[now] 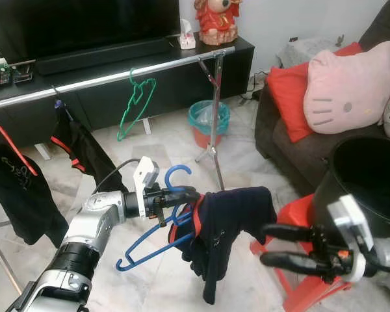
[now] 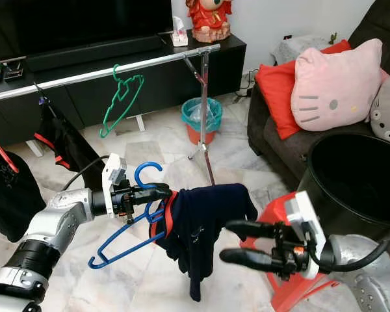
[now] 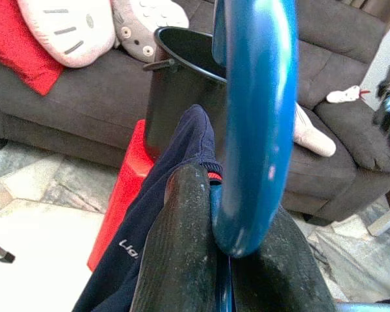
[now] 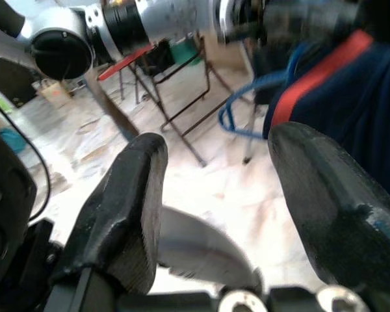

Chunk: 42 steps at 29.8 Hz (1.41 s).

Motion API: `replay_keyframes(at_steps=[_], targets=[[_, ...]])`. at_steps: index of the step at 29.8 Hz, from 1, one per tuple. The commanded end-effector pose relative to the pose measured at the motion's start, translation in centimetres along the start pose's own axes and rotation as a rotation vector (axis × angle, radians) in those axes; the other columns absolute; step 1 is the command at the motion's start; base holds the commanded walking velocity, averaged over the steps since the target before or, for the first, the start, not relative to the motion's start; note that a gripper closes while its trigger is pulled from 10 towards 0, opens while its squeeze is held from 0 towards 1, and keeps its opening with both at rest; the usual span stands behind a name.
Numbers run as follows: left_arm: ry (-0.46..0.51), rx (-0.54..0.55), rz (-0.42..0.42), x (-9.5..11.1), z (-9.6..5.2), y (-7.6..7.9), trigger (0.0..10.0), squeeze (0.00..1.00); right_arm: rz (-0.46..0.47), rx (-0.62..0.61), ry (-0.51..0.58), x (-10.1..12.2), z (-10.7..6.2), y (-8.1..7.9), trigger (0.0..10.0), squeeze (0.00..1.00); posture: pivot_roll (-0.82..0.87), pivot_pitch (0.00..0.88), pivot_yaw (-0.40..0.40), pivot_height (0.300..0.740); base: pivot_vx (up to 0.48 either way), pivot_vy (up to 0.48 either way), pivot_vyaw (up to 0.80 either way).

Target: Hang hanger

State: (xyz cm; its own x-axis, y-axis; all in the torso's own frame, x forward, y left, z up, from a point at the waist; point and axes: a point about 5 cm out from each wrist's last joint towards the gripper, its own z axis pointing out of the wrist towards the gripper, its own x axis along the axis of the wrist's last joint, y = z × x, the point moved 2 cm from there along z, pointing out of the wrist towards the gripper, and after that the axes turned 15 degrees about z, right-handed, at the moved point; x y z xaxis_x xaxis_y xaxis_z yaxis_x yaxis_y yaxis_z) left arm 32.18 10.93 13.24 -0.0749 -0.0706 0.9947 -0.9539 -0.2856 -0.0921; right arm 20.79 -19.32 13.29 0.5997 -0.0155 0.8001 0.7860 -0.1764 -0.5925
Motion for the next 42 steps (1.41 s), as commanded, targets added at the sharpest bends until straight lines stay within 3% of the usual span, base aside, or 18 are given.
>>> replay_keyframes(at_steps=[1,4,10,15,20,23,33,37,39,42], targets=[[-0.015,-0.050,0.024,0.3,-0.1,0.4,10.0,0.00,0.013,0.014,-0.045,-0.6,0.1,0.0,10.0,0.00,-0.03,0.009,0.040,0.740,0.000,0.000,0.00],[-0.021,-0.065,0.027,0.4,-0.1,0.7,10.0,0.00,0.024,0.038,-0.069,-1.0,0.1,0.0,10.0,0.00,-0.03,0.009,0.040,0.740,0.000,0.000,0.00],[-0.047,-0.130,0.041,0.4,-0.3,1.5,10.0,0.00,-0.051,0.033,-0.097,-0.6,0.1,0.7,10.0,0.00,-0.03,0.012,0.041,0.740,0.000,0.000,0.00],[-0.064,-0.223,0.060,0.6,-0.4,2.7,10.0,0.00,-0.134,-0.040,-0.160,0.1,-0.9,1.9,10.0,0.00,-0.03,0.016,0.041,0.740,0.000,0.000,0.00],[-0.069,-0.247,0.060,0.8,-0.4,3.1,10.0,0.00,-0.241,-0.221,-0.079,2.3,-1.8,4.2,10.0,0.00,-0.03,0.026,0.042,0.740,0.000,0.000,0.00],[-0.069,-0.259,0.056,0.8,-0.4,3.4,10.0,0.00,-0.227,-0.206,-0.085,2.4,-2.1,4.1,10.0,0.00,-0.03,0.031,0.042,0.740,0.000,0.000,0.00],[-0.070,-0.290,0.061,1.3,-0.6,3.8,10.0,0.00,-0.127,-0.084,-0.235,-0.7,-2.5,3.2,10.0,0.00,-0.03,0.045,0.043,0.740,0.000,0.000,0.00],[-0.070,-0.302,0.065,1.5,-0.4,4.0,10.0,0.00,-0.187,-0.164,-0.214,-0.8,-1.9,4.5,10.0,0.00,-0.03,0.045,0.043,0.740,0.000,0.000,0.00],[-0.061,-0.319,0.065,1.8,-0.2,4.3,10.0,0.00,-0.204,-0.188,-0.159,-0.3,-0.9,5.1,10.0,0.00,-0.02,0.051,0.043,0.740,0.000,0.000,0.00],[-0.058,-0.331,0.066,1.9,-0.1,4.5,10.0,0.00,-0.206,-0.133,-0.170,-0.5,0.0,4.5,10.0,0.00,-0.02,0.052,0.044,0.740,0.000,0.000,0.00]])
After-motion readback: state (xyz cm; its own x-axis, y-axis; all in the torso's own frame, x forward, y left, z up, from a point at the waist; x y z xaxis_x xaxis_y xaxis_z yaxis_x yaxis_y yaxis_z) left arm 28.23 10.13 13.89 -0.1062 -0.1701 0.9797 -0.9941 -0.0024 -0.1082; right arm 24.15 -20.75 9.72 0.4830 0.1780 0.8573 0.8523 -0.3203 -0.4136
